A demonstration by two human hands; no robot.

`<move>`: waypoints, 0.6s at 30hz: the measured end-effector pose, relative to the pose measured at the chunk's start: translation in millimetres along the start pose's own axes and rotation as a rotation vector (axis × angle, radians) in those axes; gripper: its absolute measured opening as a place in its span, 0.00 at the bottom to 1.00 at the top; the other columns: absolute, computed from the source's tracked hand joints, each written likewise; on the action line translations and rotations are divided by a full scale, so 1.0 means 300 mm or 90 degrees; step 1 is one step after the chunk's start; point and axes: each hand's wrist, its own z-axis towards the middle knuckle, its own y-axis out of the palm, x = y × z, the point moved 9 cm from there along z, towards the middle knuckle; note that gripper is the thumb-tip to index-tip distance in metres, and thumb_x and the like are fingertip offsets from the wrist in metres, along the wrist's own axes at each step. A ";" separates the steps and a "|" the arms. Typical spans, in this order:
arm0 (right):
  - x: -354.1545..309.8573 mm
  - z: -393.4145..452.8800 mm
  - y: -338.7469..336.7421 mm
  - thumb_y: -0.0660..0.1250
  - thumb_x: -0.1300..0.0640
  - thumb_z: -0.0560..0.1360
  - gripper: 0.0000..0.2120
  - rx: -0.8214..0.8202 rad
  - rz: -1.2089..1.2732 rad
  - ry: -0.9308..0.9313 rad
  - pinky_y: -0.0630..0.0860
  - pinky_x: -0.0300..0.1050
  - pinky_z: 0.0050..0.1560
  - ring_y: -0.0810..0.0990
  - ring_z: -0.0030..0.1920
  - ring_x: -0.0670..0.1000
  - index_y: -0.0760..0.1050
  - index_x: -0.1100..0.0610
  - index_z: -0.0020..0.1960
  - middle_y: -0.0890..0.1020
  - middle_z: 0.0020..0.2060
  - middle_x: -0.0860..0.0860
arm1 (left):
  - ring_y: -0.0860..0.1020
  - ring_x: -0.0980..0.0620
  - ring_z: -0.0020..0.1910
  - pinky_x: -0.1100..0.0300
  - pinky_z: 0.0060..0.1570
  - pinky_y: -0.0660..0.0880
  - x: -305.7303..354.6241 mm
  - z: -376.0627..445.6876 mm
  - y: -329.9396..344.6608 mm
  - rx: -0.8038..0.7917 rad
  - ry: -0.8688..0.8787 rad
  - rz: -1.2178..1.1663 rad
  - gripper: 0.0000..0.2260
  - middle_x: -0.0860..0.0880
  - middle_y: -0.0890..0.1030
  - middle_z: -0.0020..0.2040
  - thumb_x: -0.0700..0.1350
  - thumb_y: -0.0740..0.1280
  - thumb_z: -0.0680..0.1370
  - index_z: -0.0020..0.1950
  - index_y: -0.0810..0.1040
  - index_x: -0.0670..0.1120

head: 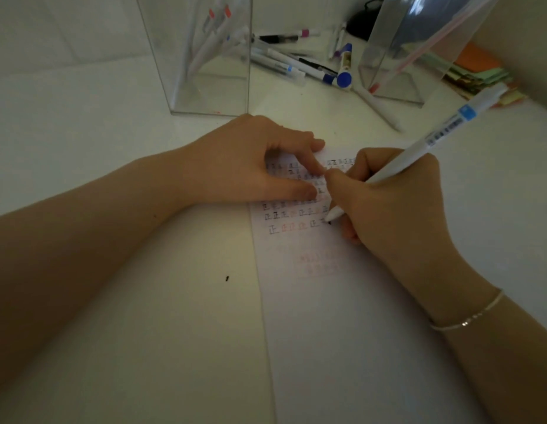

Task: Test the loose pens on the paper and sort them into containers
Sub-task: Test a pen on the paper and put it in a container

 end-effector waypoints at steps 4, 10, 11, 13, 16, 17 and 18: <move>0.002 0.000 -0.006 0.69 0.65 0.70 0.13 0.014 -0.004 0.003 0.66 0.33 0.18 0.72 0.15 0.44 0.71 0.71 0.32 0.76 0.22 0.61 | 0.66 0.71 0.64 0.73 0.66 0.62 -0.004 0.001 0.002 -0.005 -0.004 0.007 0.17 0.61 0.74 0.65 0.59 0.70 0.67 0.55 0.80 0.59; 0.001 -0.003 0.004 0.69 0.64 0.71 0.12 -0.016 0.016 0.014 0.68 0.34 0.18 0.73 0.16 0.44 0.73 0.70 0.32 0.77 0.19 0.54 | 0.66 0.72 0.64 0.73 0.65 0.62 0.000 0.000 0.002 -0.002 0.002 0.005 0.16 0.61 0.74 0.64 0.58 0.69 0.67 0.54 0.80 0.60; 0.003 -0.003 0.005 0.70 0.64 0.71 0.13 -0.022 0.018 0.017 0.68 0.34 0.18 0.72 0.15 0.44 0.73 0.70 0.32 0.77 0.18 0.53 | 0.66 0.72 0.64 0.73 0.66 0.62 0.000 0.000 0.002 -0.002 0.003 0.005 0.16 0.61 0.74 0.64 0.58 0.69 0.67 0.54 0.80 0.60; 0.008 0.000 0.005 0.70 0.64 0.71 0.13 -0.022 0.019 0.020 0.67 0.34 0.17 0.72 0.15 0.44 0.73 0.70 0.32 0.75 0.17 0.52 | 0.66 0.71 0.64 0.71 0.67 0.62 -0.002 0.000 0.003 -0.002 0.003 0.009 0.16 0.60 0.74 0.65 0.58 0.69 0.67 0.54 0.80 0.60; -0.005 0.004 0.000 0.68 0.64 0.70 0.13 0.010 -0.039 -0.022 0.68 0.35 0.19 0.72 0.19 0.51 0.71 0.71 0.32 0.75 0.23 0.62 | 0.66 0.71 0.64 0.73 0.66 0.62 -0.004 0.000 0.004 -0.003 0.001 0.009 0.17 0.60 0.74 0.65 0.59 0.69 0.67 0.55 0.80 0.60; -0.008 0.005 -0.007 0.68 0.64 0.70 0.13 0.022 -0.055 -0.030 0.68 0.34 0.21 0.71 0.21 0.53 0.70 0.71 0.32 0.75 0.25 0.64 | 0.66 0.71 0.64 0.73 0.66 0.62 -0.005 0.001 0.004 -0.004 0.001 0.008 0.17 0.61 0.74 0.65 0.59 0.70 0.67 0.55 0.80 0.59; -0.003 0.007 -0.012 0.68 0.64 0.70 0.14 0.028 -0.051 -0.024 0.67 0.34 0.21 0.69 0.21 0.52 0.70 0.71 0.32 0.74 0.26 0.65 | 0.66 0.71 0.64 0.73 0.66 0.62 -0.006 0.001 0.004 -0.004 0.000 0.008 0.17 0.60 0.74 0.65 0.59 0.71 0.67 0.55 0.80 0.59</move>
